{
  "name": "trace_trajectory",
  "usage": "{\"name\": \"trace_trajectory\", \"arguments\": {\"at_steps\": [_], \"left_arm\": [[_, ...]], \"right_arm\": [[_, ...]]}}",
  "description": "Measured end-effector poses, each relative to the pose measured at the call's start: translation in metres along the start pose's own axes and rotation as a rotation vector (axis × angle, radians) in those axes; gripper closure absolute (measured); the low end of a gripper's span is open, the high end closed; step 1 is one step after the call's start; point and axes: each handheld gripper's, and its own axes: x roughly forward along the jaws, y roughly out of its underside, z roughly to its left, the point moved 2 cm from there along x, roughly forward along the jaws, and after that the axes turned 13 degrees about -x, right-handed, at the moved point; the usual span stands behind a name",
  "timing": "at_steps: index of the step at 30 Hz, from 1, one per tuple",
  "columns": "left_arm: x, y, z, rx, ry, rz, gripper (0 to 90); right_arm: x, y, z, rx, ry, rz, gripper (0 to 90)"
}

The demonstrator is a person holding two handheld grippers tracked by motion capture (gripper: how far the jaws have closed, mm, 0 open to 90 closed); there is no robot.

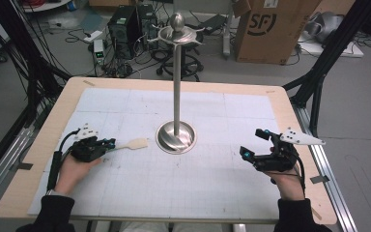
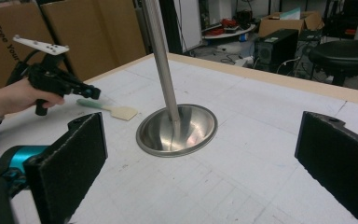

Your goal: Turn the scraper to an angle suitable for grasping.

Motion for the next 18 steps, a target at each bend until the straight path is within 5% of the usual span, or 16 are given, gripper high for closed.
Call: {"name": "trace_trajectory", "arguments": {"at_steps": [10, 18], "left_arm": [[0.042, -0.005, -0.013, 0.051, -0.051, 0.081, 89.9], [0.046, -0.007, -0.016, 0.045, -0.047, 0.102, 90.0]], "right_arm": [[0.001, 0.001, -0.002, 0.006, -0.002, 0.000, 1.2], [-0.001, 0.001, -0.003, 0.008, -0.001, -0.008, 1.1]]}}
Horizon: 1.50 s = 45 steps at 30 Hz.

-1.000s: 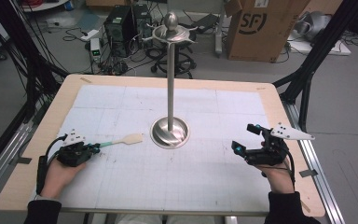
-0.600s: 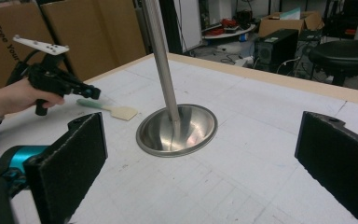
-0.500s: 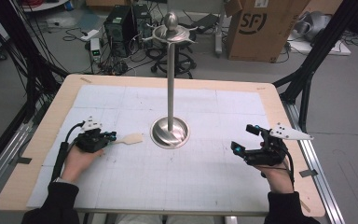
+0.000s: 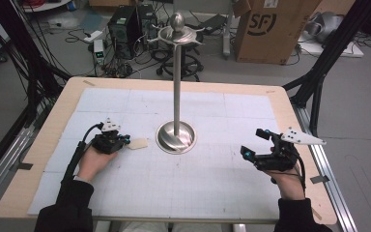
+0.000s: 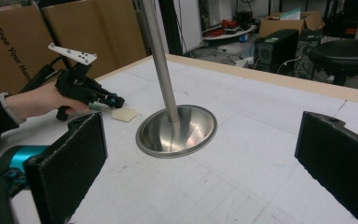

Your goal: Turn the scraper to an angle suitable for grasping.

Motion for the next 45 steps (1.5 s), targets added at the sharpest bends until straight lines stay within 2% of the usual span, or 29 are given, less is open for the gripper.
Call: {"name": "trace_trajectory", "arguments": {"at_steps": [5, 9, 14, 16, 20, 24, 30, 32, 33, 34, 36, 38, 41, 45], "left_arm": [[-0.005, 0.004, -0.006, 0.026, 0.028, 0.025, 90.0], [-0.010, 0.008, -0.011, 0.027, 0.065, 0.039, 90.0], [-0.020, 0.016, -0.026, 0.115, 0.087, 0.092, 90.0], [-0.025, 0.023, -0.030, 0.106, 0.120, 0.075, 90.0], [-0.037, 0.040, -0.029, 0.044, 0.207, 0.052, 90.0], [-0.051, 0.052, -0.037, 0.075, 0.226, 0.069, 90.0], [-0.071, 0.071, -0.044, 0.110, 0.290, 0.078, 90.0], [-0.076, 0.074, -0.043, 0.128, 0.276, 0.072, 90.0], [-0.079, 0.073, -0.041, 0.142, 0.244, 0.066, 90.0], [-0.083, 0.071, -0.036, 0.145, 0.189, 0.047, 89.9], [-0.092, 0.068, -0.025, 0.135, 0.143, 0.012, 89.9], [-0.100, 0.068, -0.011, 0.108, 0.102, -0.007, 89.9], [-0.109, 0.073, 0.009, 0.052, 0.070, -0.021, 90.0], [-0.112, 0.082, 0.031, -0.010, 0.033, -0.007, 89.9]], "right_arm": [[-0.001, 0.001, 0.000, -0.002, 0.002, 0.007, 1.1], [-0.001, 0.002, 0.001, 0.000, 0.002, 0.013, 1.1], [-0.001, 0.004, 0.001, -0.003, 0.002, 0.024, 1.2], [-0.001, 0.004, 0.002, -0.003, 0.000, 0.027, 1.1], [-0.002, 0.004, 0.002, -0.004, 0.001, 0.027, 1.1], [-0.001, 0.004, 0.003, -0.004, -0.003, 0.028, 1.1], [0.001, 0.003, 0.003, -0.005, -0.010, 0.025, 1.1], [0.003, 0.004, 0.004, -0.007, -0.016, 0.031, 1.1], [0.003, 0.004, 0.004, -0.007, -0.016, 0.031, 1.1], [0.004, 0.004, 0.004, -0.008, -0.017, 0.032, 1.2], [0.004, 0.005, 0.004, -0.004, -0.021, 0.033, 1.1], [0.004, 0.005, 0.004, -0.006, -0.022, 0.031, 1.2], [0.005, 0.005, 0.003, -0.003, -0.018, 0.034, 1.2], [0.007, 0.006, 0.004, -0.001, -0.021, 0.042, 1.2]]}}
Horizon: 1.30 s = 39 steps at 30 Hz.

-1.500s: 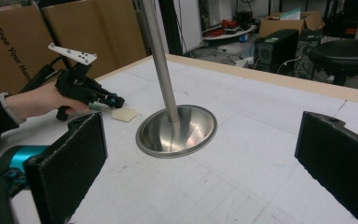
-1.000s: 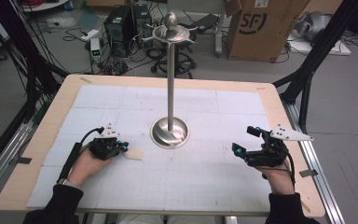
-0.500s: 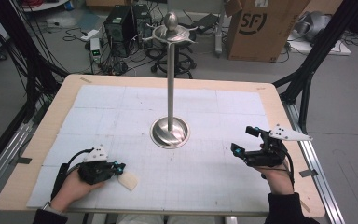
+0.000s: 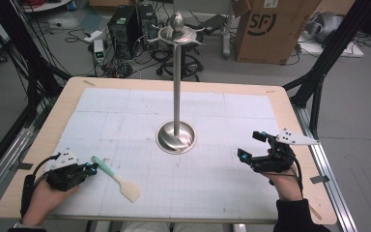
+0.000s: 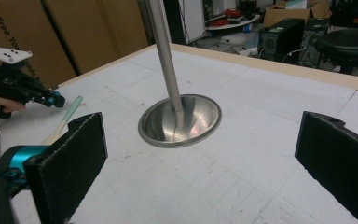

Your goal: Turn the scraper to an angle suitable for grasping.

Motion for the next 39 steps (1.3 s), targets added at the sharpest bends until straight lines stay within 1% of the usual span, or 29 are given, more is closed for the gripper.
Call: {"name": "trace_trajectory", "arguments": {"at_steps": [1, 3, 8, 10, 13, 17, 20, 21, 26, 29, 31, 32, 34, 37, 38, 39], "left_arm": [[0.001, 0.002, 0.003, -0.013, -0.006, 0.003, 89.9], [0.001, 0.003, 0.006, -0.026, 0.012, -0.009, 89.9], [0.010, -0.002, 0.004, -0.027, -0.005, -0.015, 89.9], [0.017, -0.007, 0.000, -0.032, -0.003, -0.017, 89.9], [0.026, -0.013, -0.007, -0.022, -0.003, -0.016, 89.9], [0.042, -0.022, -0.020, -0.002, 0.013, -0.011, 90.0], [0.050, -0.027, -0.027, 0.004, 0.031, -0.005, 90.0], [0.054, -0.029, -0.031, 0.007, 0.028, -0.004, 90.0], [0.074, -0.040, -0.052, 0.055, 0.048, 0.004, 90.0], [0.082, -0.044, -0.060, 0.064, 0.054, -0.001, 90.0], [0.081, -0.044, -0.064, 0.087, 0.042, 0.005, 90.0], [0.079, -0.043, -0.067, 0.094, 0.048, 0.014, 90.0], [0.072, -0.042, -0.075, 0.099, 0.063, 0.006, 89.9], [0.063, -0.040, -0.094, 0.128, 0.129, -0.022, 89.9], [0.063, -0.040, -0.098, 0.140, 0.141, -0.023, 89.9], [0.063, -0.039, -0.105, 0.152, 0.159, -0.017, 89.9]], "right_arm": [[0.001, 0.000, 0.000, -0.002, 0.000, 0.001, 1.1], [0.002, 0.000, 0.001, -0.002, -0.005, 0.004, 1.1], [0.003, 0.001, 0.001, -0.003, -0.006, 0.006, 1.1], [0.003, 0.001, 0.001, 0.000, -0.007, 0.006, 1.1], [0.002, 0.000, 0.001, 0.001, -0.003, 0.001, 1.1], [0.002, 0.000, 0.000, 0.001, -0.002, -0.001, 1.1], [0.001, 0.000, 0.000, 0.003, -0.001, -0.001, 1.1], [0.001, 0.000, -0.001, 0.004, -0.002, -0.001, 1.1], [0.003, 0.001, -0.001, 0.005, -0.004, 0.001, 1.1], [0.003, 0.001, -0.001, 0.003, -0.006, 0.000, 1.1], [0.003, 0.000, -0.001, 0.005, -0.007, 0.000, 1.1], [0.002, 0.000, -0.001, 0.006, -0.008, -0.001, 1.1], [0.001, 0.000, -0.002, 0.010, -0.005, -0.005, 1.1], [0.002, 0.001, -0.003, 0.006, -0.004, -0.003, 1.1], [0.002, 0.002, -0.002, 0.006, -0.006, 0.001, 1.1], [0.002, 0.002, -0.002, 0.006, -0.006, 0.003, 1.1]]}}
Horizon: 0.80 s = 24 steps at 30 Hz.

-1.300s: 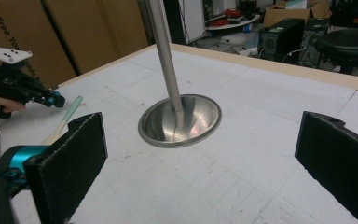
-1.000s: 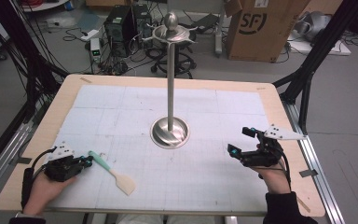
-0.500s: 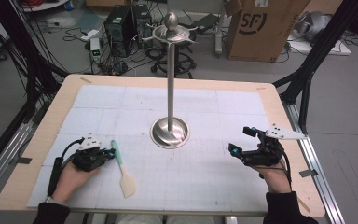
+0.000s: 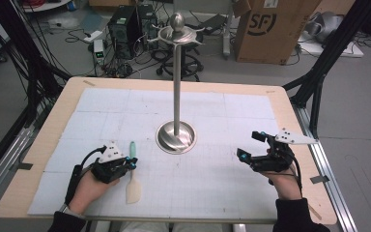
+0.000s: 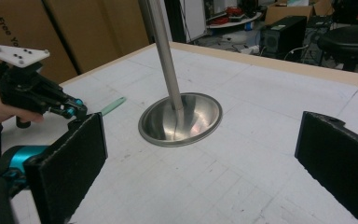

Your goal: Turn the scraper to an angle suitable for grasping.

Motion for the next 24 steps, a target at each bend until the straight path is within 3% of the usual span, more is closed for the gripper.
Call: {"name": "trace_trajectory", "arguments": {"at_steps": [5, 10, 14, 18, 24], "left_arm": [[0.012, 0.003, -0.017, 0.046, 0.033, 0.058, 89.9], [0.018, 0.008, -0.016, 0.035, 0.025, 0.097, 89.9], [0.016, 0.010, -0.015, 0.033, 0.025, 0.097, 89.9], [0.008, 0.014, -0.011, -0.007, 0.027, 0.119, 90.0], [-0.003, 0.020, -0.013, 0.033, 0.025, 0.135, 90.0]], "right_arm": [[-0.001, -0.002, 0.003, -0.003, -0.007, -0.007, 1.1], [-0.001, -0.001, 0.001, -0.003, -0.005, -0.004, 1.1], [0.001, 0.001, 0.001, 0.000, -0.008, 0.007, 1.2], [0.000, 0.001, 0.001, 0.000, -0.007, 0.002, 1.1], [-0.003, 0.001, -0.001, 0.009, 0.005, -0.007, 1.1]]}}
